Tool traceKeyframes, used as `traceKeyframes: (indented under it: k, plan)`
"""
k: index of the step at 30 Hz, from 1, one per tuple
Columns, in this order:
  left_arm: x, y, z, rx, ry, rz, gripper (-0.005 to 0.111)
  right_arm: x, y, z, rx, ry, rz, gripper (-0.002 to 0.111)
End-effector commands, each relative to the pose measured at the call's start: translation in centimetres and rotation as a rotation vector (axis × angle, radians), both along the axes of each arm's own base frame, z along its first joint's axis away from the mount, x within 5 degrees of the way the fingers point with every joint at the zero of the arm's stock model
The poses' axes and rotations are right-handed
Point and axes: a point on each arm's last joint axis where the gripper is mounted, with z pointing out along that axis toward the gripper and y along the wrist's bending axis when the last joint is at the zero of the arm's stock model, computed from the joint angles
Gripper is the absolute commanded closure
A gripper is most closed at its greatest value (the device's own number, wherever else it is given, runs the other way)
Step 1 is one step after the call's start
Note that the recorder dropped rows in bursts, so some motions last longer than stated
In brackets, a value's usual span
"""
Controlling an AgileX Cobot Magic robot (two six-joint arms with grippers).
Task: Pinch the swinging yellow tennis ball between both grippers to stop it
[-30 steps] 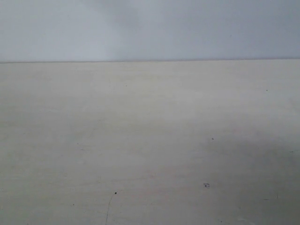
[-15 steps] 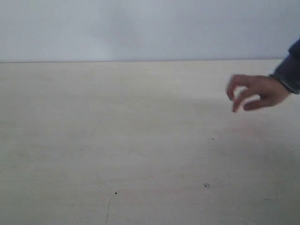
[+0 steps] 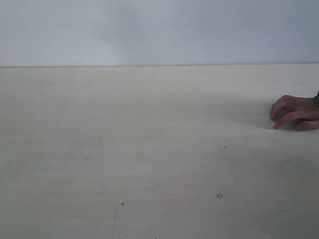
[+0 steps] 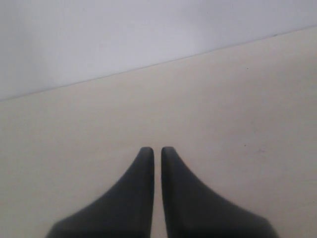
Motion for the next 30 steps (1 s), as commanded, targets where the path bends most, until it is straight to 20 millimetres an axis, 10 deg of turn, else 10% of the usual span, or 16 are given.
traceKeyframes:
  k: [1, 16, 30]
  plan:
    - [0.03, 0.0, 0.02, -0.009, -0.013, 0.002, 0.102, -0.02, -0.01, 0.04, 0.003, -0.006, -0.002, 0.108]
    - [0.04, 0.47, 0.04, 0.169, -0.018, 0.016, 0.102, 0.01, -0.01, 0.16, 0.005, -0.019, -0.002, 0.108]
    - [0.02, -0.15, -0.01, -0.067, -0.007, -0.003, 0.102, 0.01, -0.01, 0.16, 0.005, -0.019, -0.002, 0.108]
